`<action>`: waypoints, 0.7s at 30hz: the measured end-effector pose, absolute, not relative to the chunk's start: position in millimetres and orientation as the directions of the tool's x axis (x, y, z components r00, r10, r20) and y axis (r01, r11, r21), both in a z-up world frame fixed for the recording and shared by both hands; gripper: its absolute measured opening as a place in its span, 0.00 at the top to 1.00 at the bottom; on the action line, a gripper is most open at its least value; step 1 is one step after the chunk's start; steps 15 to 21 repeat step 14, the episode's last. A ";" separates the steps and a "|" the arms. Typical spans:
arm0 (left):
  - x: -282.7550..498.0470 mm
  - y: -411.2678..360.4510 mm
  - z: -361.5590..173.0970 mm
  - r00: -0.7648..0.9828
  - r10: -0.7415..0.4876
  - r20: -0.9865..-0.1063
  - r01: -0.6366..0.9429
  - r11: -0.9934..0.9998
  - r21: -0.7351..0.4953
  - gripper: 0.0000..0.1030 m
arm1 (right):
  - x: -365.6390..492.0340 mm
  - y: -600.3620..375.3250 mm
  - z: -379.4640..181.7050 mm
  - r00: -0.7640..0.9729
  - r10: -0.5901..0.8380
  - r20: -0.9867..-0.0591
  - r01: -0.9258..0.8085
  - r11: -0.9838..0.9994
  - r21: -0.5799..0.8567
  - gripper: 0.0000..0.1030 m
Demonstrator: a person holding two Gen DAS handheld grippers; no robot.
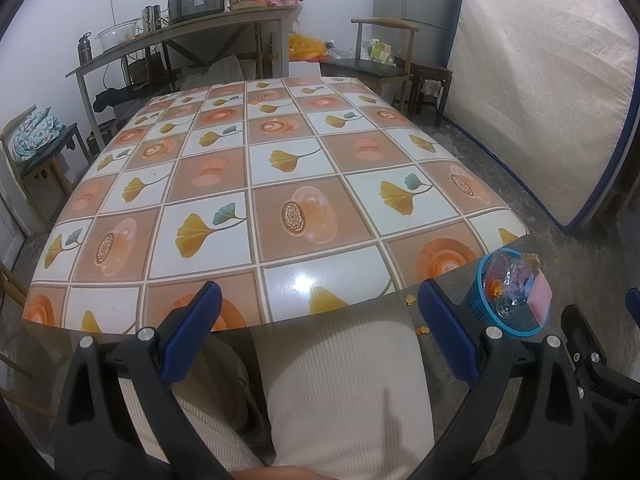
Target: Collect trash
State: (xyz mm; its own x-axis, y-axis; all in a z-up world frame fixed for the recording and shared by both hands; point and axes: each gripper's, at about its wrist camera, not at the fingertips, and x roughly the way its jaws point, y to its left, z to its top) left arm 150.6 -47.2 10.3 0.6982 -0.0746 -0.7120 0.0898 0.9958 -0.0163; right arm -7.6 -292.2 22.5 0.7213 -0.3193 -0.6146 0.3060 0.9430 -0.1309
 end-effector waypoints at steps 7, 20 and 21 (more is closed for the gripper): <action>150.8 -47.8 9.9 0.696 -0.074 -0.714 0.089 0.996 -0.017 0.08 | -7.9 -292.5 22.3 0.720 -0.320 -0.616 0.306 0.943 -0.131 0.06; 150.5 -46.4 6.3 0.693 -0.076 -0.717 0.087 0.996 -0.022 0.08 | -7.6 -292.2 22.3 0.720 -0.319 -0.616 0.305 0.943 -0.132 0.06; 150.5 -46.4 6.3 0.693 -0.076 -0.717 0.087 0.996 -0.022 0.08 | -7.6 -292.2 22.3 0.720 -0.319 -0.616 0.305 0.943 -0.132 0.06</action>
